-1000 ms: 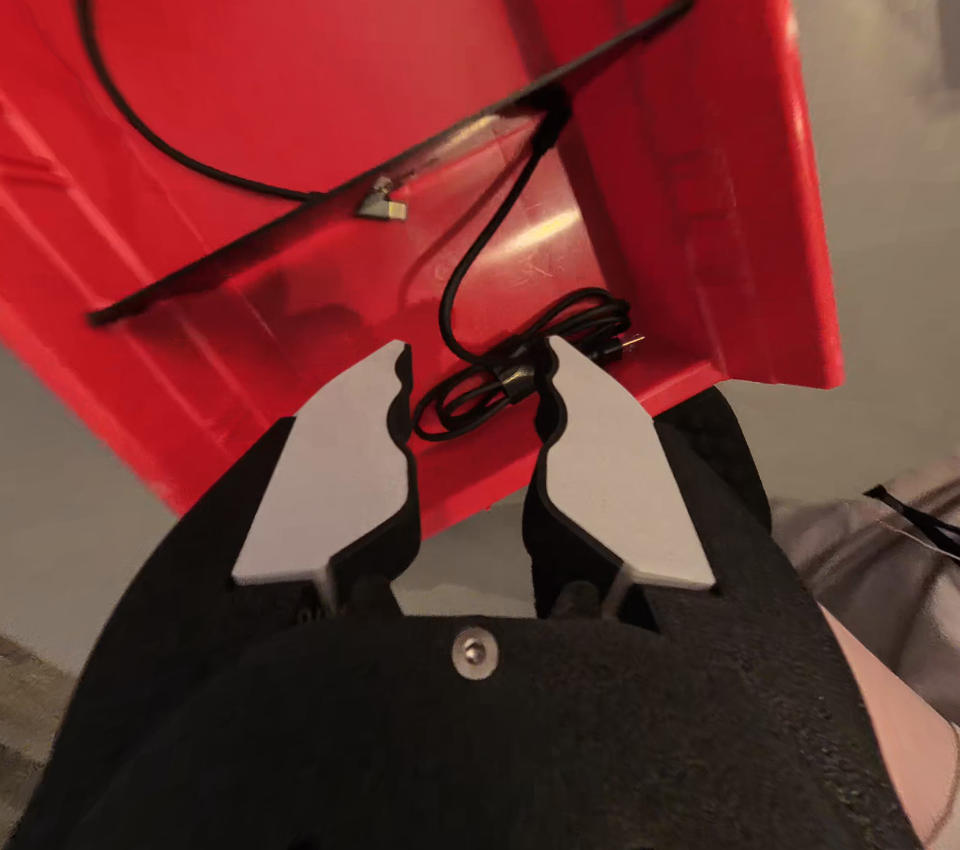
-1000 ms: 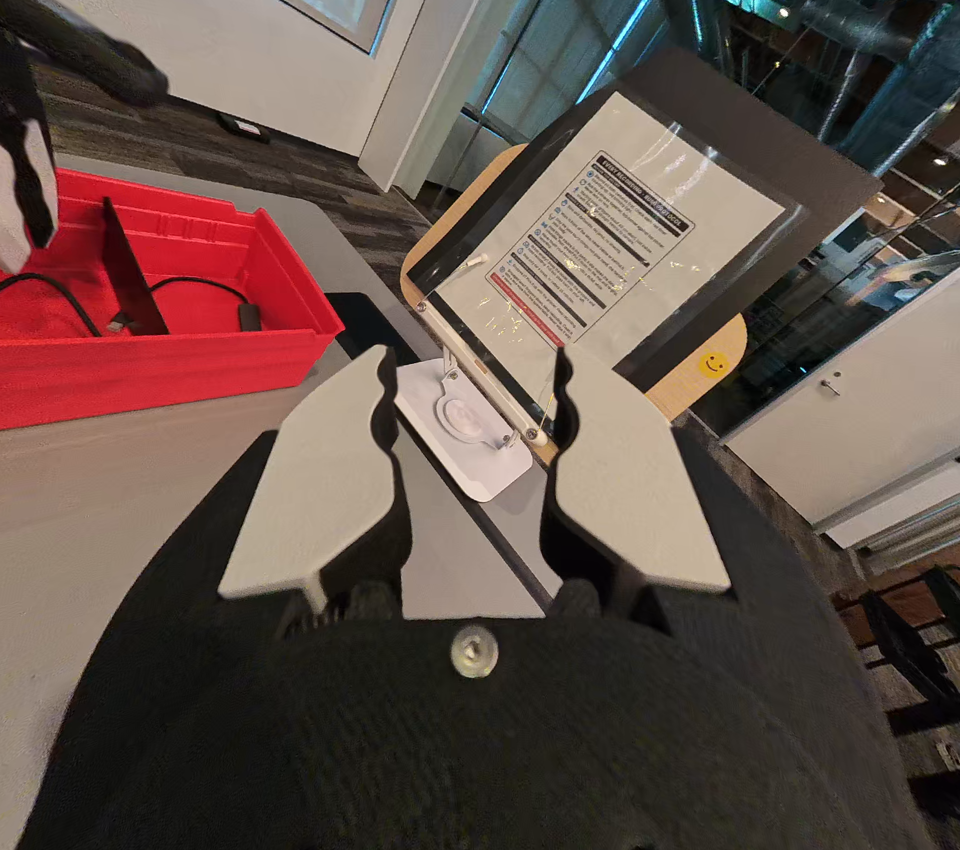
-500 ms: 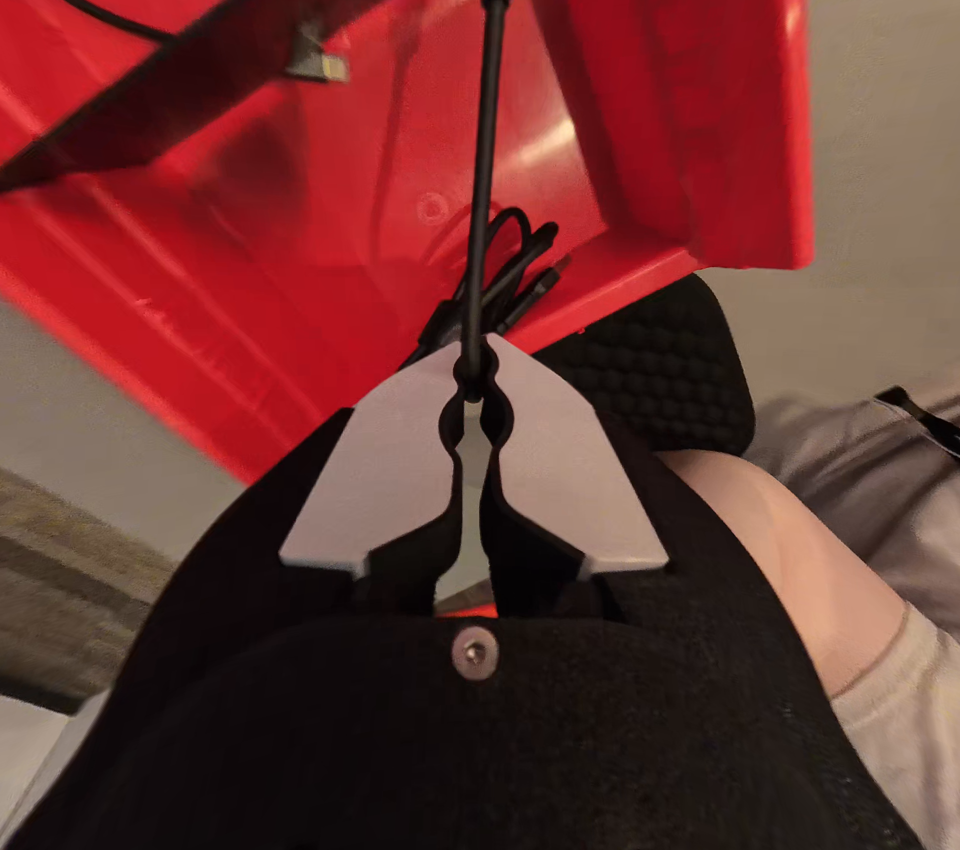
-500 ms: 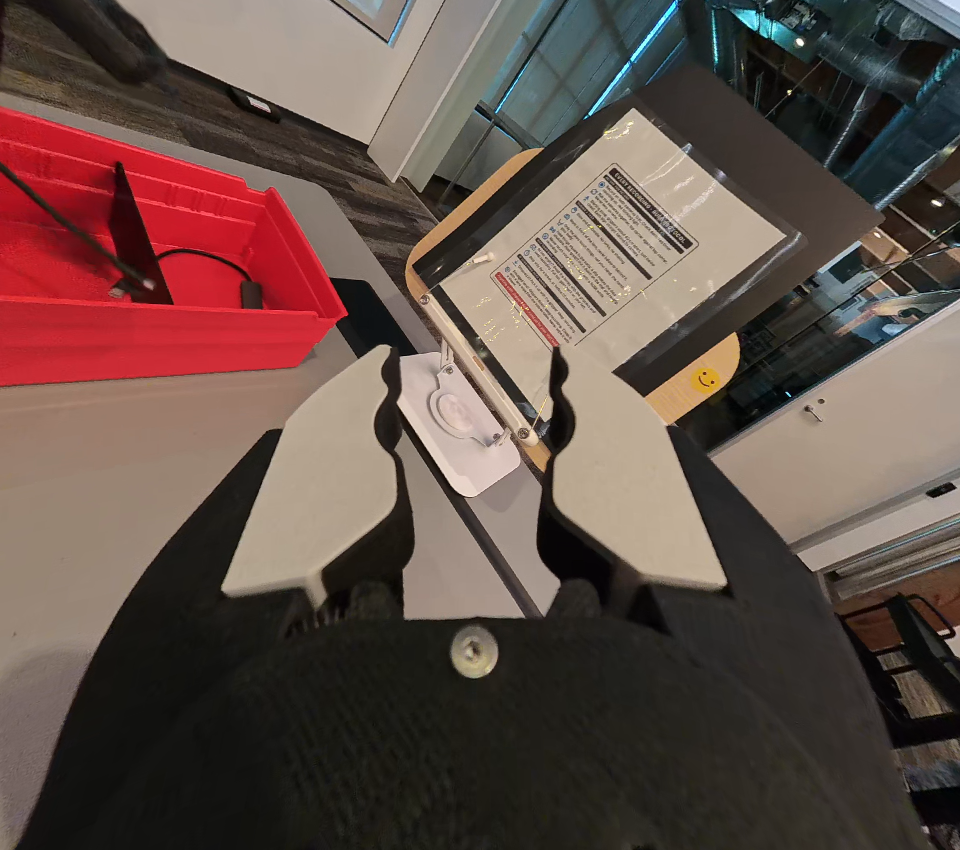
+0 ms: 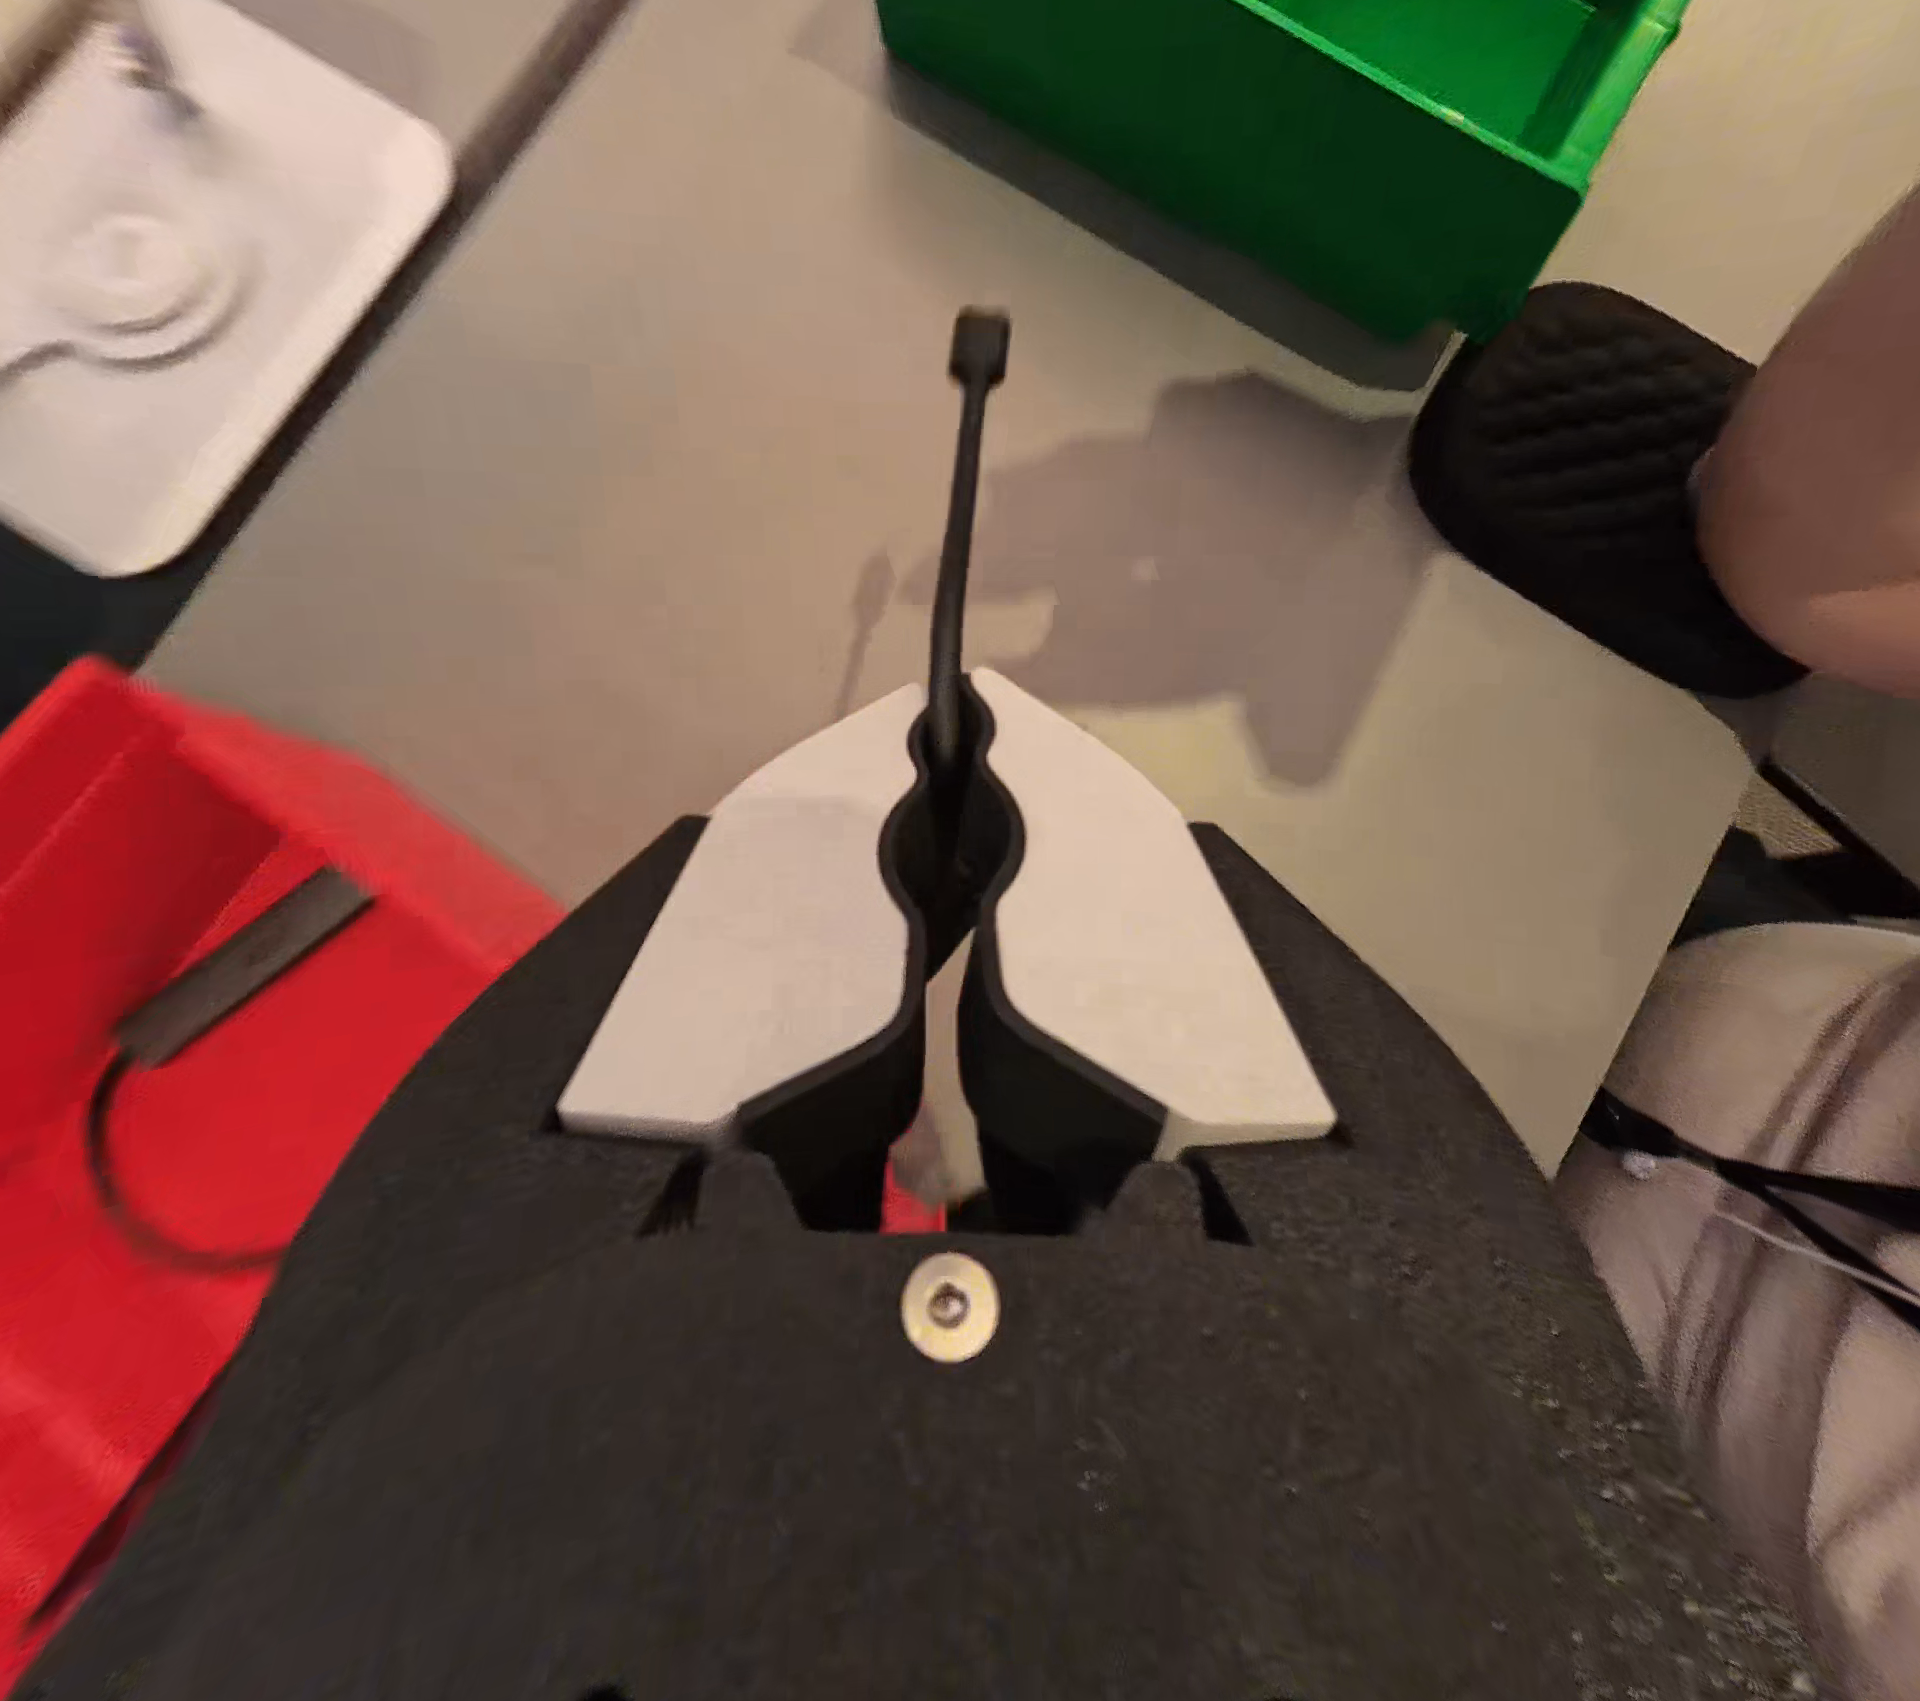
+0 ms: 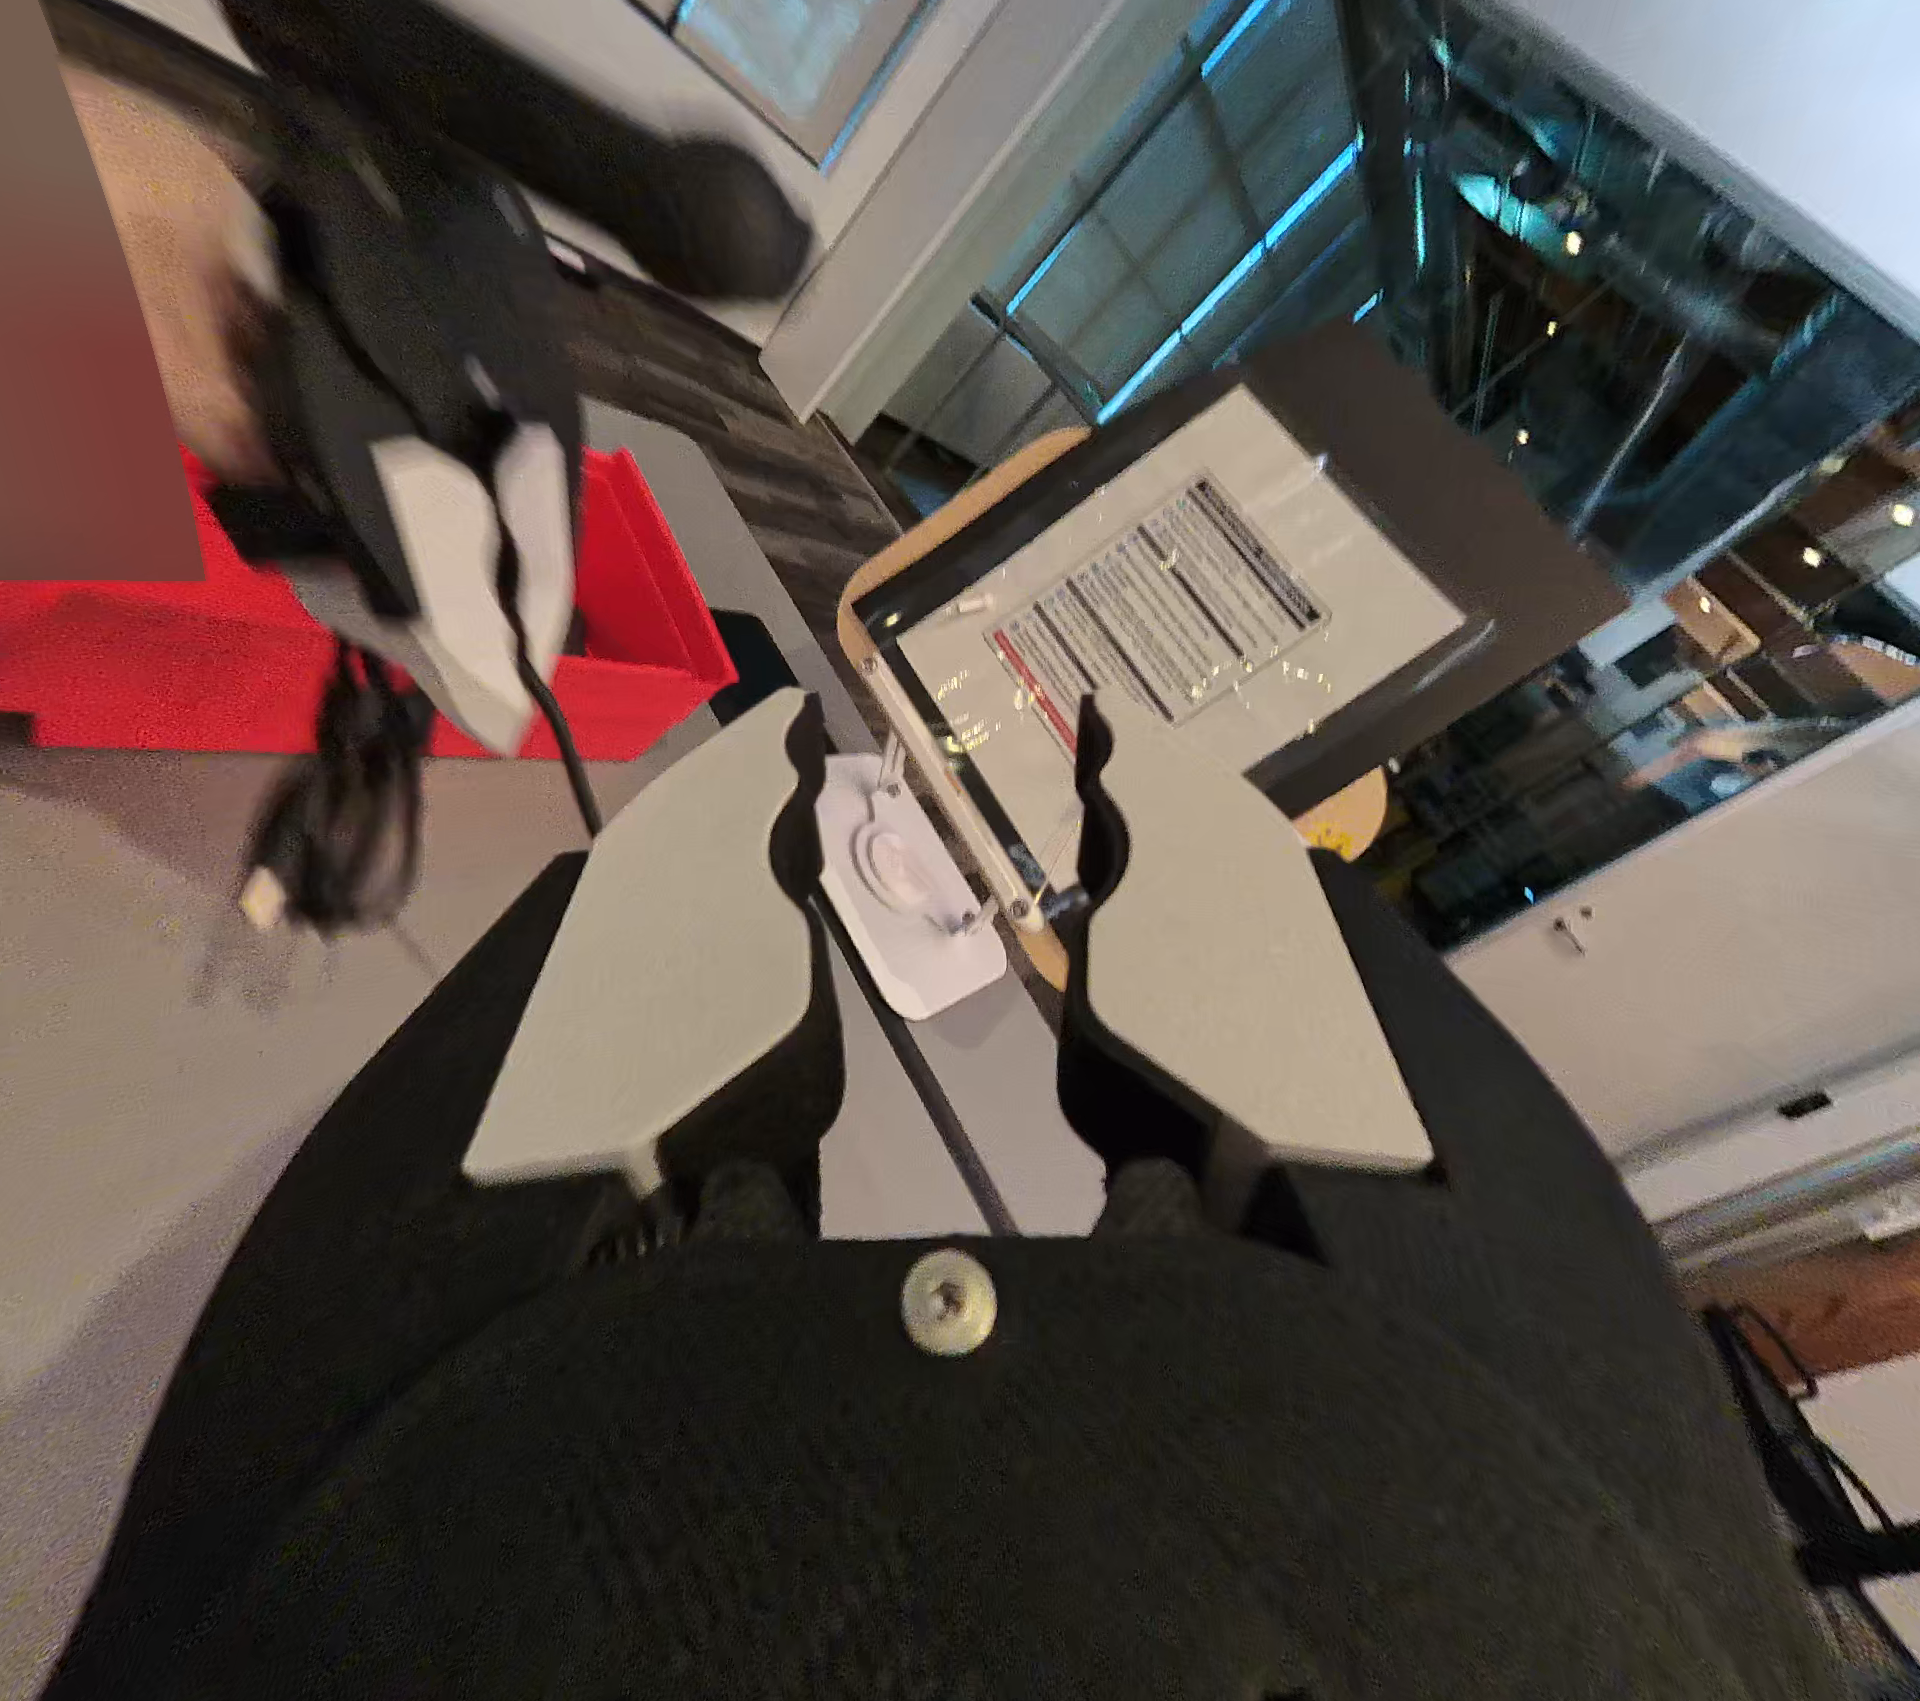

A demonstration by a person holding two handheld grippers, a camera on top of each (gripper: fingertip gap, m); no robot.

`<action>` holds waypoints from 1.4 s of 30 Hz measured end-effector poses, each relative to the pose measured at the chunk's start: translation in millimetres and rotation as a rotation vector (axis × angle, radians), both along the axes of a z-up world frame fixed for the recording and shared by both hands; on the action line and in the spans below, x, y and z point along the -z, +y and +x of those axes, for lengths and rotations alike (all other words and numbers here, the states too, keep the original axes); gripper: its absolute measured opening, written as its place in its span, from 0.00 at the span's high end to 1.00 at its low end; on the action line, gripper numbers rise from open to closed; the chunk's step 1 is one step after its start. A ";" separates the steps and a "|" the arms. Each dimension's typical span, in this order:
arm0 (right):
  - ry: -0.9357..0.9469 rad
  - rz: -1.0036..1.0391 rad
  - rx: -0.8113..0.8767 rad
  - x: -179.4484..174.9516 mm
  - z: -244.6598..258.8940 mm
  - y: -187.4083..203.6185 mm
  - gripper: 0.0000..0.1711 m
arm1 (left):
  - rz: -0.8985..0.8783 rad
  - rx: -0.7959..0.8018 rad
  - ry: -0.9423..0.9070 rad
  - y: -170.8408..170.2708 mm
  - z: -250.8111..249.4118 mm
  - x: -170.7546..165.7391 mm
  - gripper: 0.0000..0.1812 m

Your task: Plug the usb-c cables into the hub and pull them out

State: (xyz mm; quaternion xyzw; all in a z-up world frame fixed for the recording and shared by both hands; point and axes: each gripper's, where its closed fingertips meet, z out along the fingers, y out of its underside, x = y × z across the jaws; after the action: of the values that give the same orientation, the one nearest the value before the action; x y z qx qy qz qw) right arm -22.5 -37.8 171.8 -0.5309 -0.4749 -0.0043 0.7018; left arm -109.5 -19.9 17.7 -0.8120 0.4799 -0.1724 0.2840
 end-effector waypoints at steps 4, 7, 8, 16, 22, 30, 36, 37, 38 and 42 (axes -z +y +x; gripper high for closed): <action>-0.021 0.061 -0.007 -9.9 0.6 -20.6 0.74 | -0.119 0.090 -0.085 13.9 50.4 40.3 1.00; -0.056 0.080 0.026 -8.6 5.2 -20.5 0.74 | -0.240 0.132 -0.074 12.7 64.3 73.4 1.00; -0.066 0.080 0.033 -7.6 6.2 -19.7 0.74 | -0.277 0.141 -0.064 11.8 66.1 83.2 1.00; -0.089 0.070 0.051 -3.5 11.7 -14.8 0.74 | -0.423 0.279 -0.114 -6.3 74.0 95.6 0.84; -0.085 0.078 0.017 -5.1 14.7 -21.2 0.74 | -0.188 0.219 -0.264 15.1 28.2 25.1 0.80; -0.066 0.097 0.020 -8.2 23.3 -17.5 0.74 | 0.675 0.136 -0.161 119.1 -108.7 -40.1 0.92; -0.110 0.085 0.065 0.3 23.2 -4.6 0.74 | 0.390 0.344 0.322 157.9 -165.6 78.0 0.89; -0.121 0.081 0.076 2.4 22.7 -1.6 0.74 | 0.380 0.378 0.368 162.5 -168.8 89.2 0.88; -0.134 0.078 0.087 4.8 22.2 1.5 0.74 | 0.364 0.416 0.410 165.8 -171.5 100.1 0.88; -0.182 0.059 0.121 15.8 15.0 15.9 0.74 | 0.252 0.534 0.592 176.7 -182.6 136.6 0.92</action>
State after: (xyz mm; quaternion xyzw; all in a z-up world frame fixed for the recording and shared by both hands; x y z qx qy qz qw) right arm -7.6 -21.9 156.0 -0.5352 -0.5033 -0.1091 0.6696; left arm -292.1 156.8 -118.9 -0.6325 0.7517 0.0612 0.1764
